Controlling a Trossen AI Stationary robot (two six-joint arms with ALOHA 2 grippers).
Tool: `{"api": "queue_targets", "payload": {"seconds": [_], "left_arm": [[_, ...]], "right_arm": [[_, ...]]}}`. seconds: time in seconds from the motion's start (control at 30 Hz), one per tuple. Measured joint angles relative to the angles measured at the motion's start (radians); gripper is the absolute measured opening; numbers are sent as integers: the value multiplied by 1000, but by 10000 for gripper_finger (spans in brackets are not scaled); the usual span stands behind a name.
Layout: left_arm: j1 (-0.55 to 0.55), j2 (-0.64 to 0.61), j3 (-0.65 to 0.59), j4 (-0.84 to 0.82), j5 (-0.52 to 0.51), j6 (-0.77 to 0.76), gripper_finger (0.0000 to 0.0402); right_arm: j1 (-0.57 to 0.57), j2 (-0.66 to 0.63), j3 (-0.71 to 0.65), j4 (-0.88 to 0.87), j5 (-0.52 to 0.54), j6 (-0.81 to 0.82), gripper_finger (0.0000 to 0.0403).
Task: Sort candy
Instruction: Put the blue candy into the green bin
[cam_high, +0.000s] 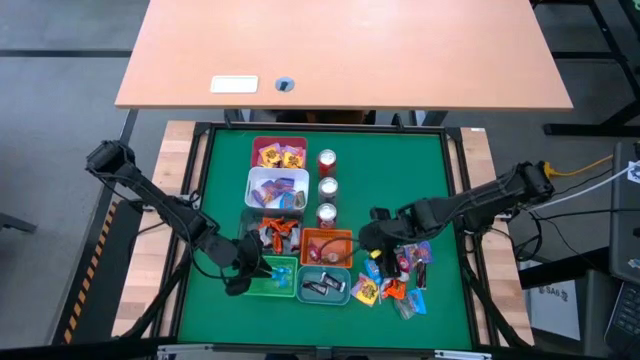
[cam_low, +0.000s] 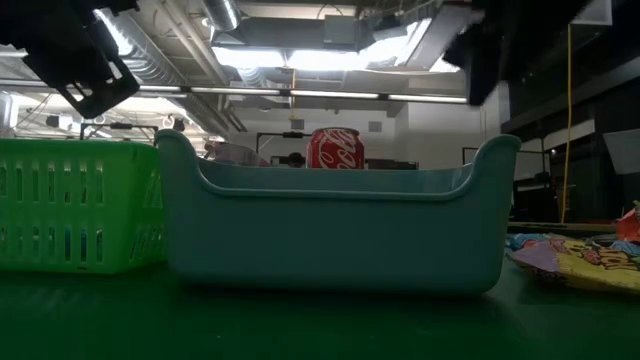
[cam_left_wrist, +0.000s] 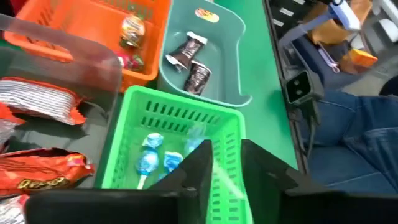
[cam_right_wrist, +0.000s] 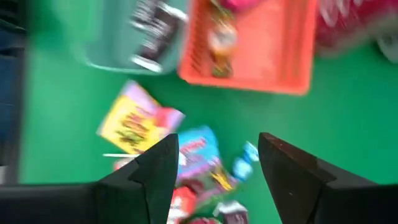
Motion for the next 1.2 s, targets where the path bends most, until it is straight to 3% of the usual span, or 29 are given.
{"api": "queue_targets", "payload": {"seconds": [0.17,0.3,0.57,1.2], "left_arm": [[2,0,0,0,-15,0,116],[2,0,0,0,-15,0,133],[2,0,0,0,-16,0,133],[2,-1,0,4,-19,0,132]], "right_arm": [[-14,0,-101,4,93,124,220],[-19,0,-196,74,94,185,220],[-17,0,-340,274,89,256,220],[-17,36,-433,371,80,261,220]]}}
